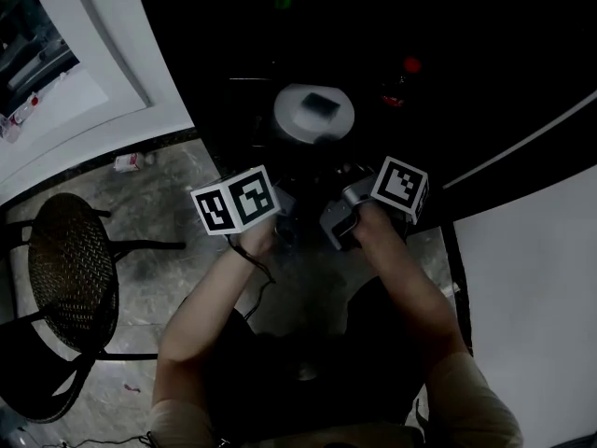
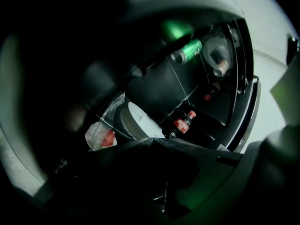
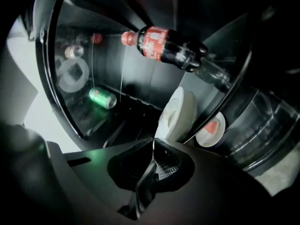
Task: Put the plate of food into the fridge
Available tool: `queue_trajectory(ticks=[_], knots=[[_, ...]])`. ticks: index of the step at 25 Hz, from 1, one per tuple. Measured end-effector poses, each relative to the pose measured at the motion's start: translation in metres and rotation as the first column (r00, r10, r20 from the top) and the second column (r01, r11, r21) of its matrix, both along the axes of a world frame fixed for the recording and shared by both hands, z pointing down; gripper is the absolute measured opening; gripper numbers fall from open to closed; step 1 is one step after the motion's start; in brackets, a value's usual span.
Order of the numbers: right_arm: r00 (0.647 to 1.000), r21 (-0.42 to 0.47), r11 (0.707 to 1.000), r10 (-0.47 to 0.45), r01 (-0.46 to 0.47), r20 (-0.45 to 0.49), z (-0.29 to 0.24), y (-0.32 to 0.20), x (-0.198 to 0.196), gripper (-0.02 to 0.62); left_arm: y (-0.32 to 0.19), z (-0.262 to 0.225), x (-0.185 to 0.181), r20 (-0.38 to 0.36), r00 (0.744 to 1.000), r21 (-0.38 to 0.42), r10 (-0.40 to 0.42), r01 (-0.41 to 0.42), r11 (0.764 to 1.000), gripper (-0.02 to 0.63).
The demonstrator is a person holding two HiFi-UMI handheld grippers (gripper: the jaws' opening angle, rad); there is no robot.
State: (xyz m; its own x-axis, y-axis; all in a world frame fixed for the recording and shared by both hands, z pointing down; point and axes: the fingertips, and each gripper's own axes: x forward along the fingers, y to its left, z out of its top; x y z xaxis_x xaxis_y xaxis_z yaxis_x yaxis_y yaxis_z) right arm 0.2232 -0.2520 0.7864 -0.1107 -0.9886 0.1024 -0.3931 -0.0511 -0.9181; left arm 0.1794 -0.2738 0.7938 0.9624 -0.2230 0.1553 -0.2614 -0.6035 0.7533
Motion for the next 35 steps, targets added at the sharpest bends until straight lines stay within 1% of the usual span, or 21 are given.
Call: queue_trajectory(ticks=[4,6,7,8,9,11,13,14,15,17,19,21,23,24,26,28,30,31,32,33,35], knots=[[0.996,0.018,1.000,-0.024,0.025,-0.089,-0.003,0.005,-0.003,0.027,0.000,0.000,0.001,-0.010,1.000,-0.004,0.000,0.000,1.000,0.012],[0.981,0.037,0.997,-0.064,0.072,-0.186,-0.008,0.010,-0.012,0.028,0.004,0.000,-0.001,-0.017,1.000,-0.009,0.016,-0.017,1.000,0.012],[0.962,0.036,0.994,-0.087,0.100,-0.258,-0.011,0.013,-0.017,0.027,0.007,0.001,-0.003,-0.016,1.000,-0.008,0.025,-0.025,1.000,0.014],[0.934,0.028,0.992,-0.110,0.126,-0.340,-0.012,0.016,-0.021,0.028,0.011,0.004,-0.006,-0.007,1.000,0.000,0.031,-0.031,1.000,0.014],[0.897,0.017,0.989,-0.129,0.150,-0.423,-0.014,0.019,-0.025,0.028,0.014,0.007,-0.008,0.008,0.999,0.014,0.033,-0.033,0.999,0.014],[0.806,0.000,0.982,-0.154,0.187,-0.571,-0.018,0.023,-0.033,0.028,0.017,0.014,-0.011,0.039,0.999,0.051,0.024,-0.026,0.998,0.013],[0.717,-0.011,0.975,-0.172,0.223,-0.676,-0.019,0.028,-0.043,0.028,0.018,0.014,-0.014,0.052,0.999,0.110,0.012,-0.017,0.994,0.012],[0.681,-0.017,0.971,-0.180,0.239,-0.710,-0.017,0.030,-0.048,0.028,0.019,0.013,-0.016,0.053,0.999,0.151,0.009,-0.017,0.988,0.012],[0.654,-0.023,0.968,-0.185,0.248,-0.733,-0.013,0.032,-0.053,0.028,0.021,0.011,-0.017,0.053,0.999,0.196,0.006,-0.016,0.981,0.012],[0.617,-0.028,0.967,-0.185,0.255,-0.765,-0.007,0.035,-0.058,0.028,0.024,0.008,-0.021,0.057,0.998,0.281,-0.004,-0.012,0.960,0.012],[0.585,-0.026,0.966,-0.178,0.258,-0.791,-0.002,0.038,-0.061,0.028,0.028,0.005,-0.023,0.077,0.997,0.368,-0.016,-0.013,0.930,0.012],[0.561,-0.024,0.965,-0.172,0.261,-0.809,0.001,0.038,-0.065,0.028,0.029,-0.005,-0.026,0.090,0.995,0.465,-0.036,-0.010,0.885,0.012],[0.547,-0.020,0.965,-0.166,0.263,-0.820,0.002,0.037,-0.068,0.028,0.028,-0.016,-0.031,0.089,0.994,0.544,-0.064,0.005,0.839,0.012],[0.541,-0.016,0.964,-0.161,0.264,-0.825,0.001,0.036,-0.069,0.028,0.029,-0.019,-0.033,0.091,0.993,0.568,-0.071,0.007,0.823,0.012],[0.516,-0.004,0.965,-0.144,0.262,-0.845,-0.006,0.037,-0.069,0.028,0.033,-0.020,-0.035,0.099,0.993,0.591,-0.069,-0.003,0.807,0.012],[0.460,0.004,0.966,-0.120,0.258,-0.880,-0.015,0.039,-0.067,0.028,0.037,-0.019,-0.034,0.108,0.992,0.614,-0.062,-0.018,0.789,0.012],[0.387,0.007,0.964,-0.099,0.264,-0.917,-0.021,0.043,-0.068,0.028,0.042,-0.018,-0.034,0.110,0.993,0.646,-0.051,-0.032,0.763,0.012],[0.356,0.006,0.964,-0.092,0.267,-0.930,-0.021,0.046,-0.069,0.028,0.044,-0.018,-0.035,0.109,0.993,0.660,-0.042,-0.040,0.750,0.012],[0.338,0.004,0.964,-0.090,0.268,-0.937,-0.020,0.050,-0.070,0.028,0.045,-0.017,-0.037,0.109,0.993,0.670,-0.037,-0.046,0.741,0.012],[0.331,-0.001,0.964,-0.093,0.267,-0.939,-0.019,0.053,-0.070,0.028,0.044,-0.017,-0.039,0.109,0.993,0.677,-0.037,-0.047,0.735,0.012],[0.339,-0.014,0.964,-0.108,0.267,-0.934,-0.014,0.054,-0.068,0.028,0.039,-0.018,-0.041,0.107,0.993,0.687,-0.049,-0.038,0.726,0.012]])
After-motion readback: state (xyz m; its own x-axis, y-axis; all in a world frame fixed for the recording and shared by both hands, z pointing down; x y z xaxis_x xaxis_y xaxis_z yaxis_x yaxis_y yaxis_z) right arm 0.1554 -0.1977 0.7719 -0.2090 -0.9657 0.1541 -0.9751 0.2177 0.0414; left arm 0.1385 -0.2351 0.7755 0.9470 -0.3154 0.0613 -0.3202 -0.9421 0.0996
